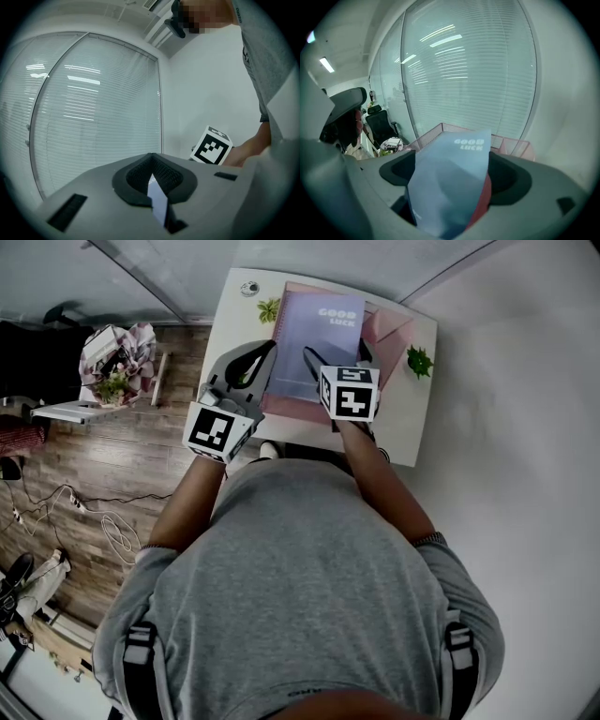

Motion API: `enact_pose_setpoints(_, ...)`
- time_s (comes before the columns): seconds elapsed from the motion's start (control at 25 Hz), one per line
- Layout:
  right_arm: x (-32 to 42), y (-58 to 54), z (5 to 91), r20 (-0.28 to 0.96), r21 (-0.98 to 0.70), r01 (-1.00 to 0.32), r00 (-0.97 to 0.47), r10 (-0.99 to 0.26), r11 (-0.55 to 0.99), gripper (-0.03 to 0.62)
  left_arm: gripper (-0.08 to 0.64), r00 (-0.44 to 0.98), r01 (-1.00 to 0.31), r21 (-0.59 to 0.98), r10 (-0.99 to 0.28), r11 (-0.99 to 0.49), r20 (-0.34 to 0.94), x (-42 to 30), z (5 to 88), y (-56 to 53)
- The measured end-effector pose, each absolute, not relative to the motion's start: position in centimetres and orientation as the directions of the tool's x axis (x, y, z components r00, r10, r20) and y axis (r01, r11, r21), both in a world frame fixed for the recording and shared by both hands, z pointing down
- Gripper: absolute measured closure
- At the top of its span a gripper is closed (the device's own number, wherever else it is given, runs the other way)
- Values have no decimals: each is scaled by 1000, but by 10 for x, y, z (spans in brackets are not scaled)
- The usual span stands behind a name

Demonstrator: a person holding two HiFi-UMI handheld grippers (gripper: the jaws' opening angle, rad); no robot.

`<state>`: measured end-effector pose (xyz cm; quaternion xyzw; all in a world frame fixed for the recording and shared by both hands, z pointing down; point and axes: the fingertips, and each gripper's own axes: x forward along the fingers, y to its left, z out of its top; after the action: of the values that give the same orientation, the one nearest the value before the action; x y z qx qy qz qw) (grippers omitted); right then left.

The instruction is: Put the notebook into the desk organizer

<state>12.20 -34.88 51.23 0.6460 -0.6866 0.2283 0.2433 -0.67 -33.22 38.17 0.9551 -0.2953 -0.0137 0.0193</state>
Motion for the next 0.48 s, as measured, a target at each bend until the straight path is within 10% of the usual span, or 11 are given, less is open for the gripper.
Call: enact_pose_setpoints(0.48,121,-330,444,416,-95,-985,-168,-894,141,100,541,838,-544,19,-544,-839,-33,-9,374,-320)
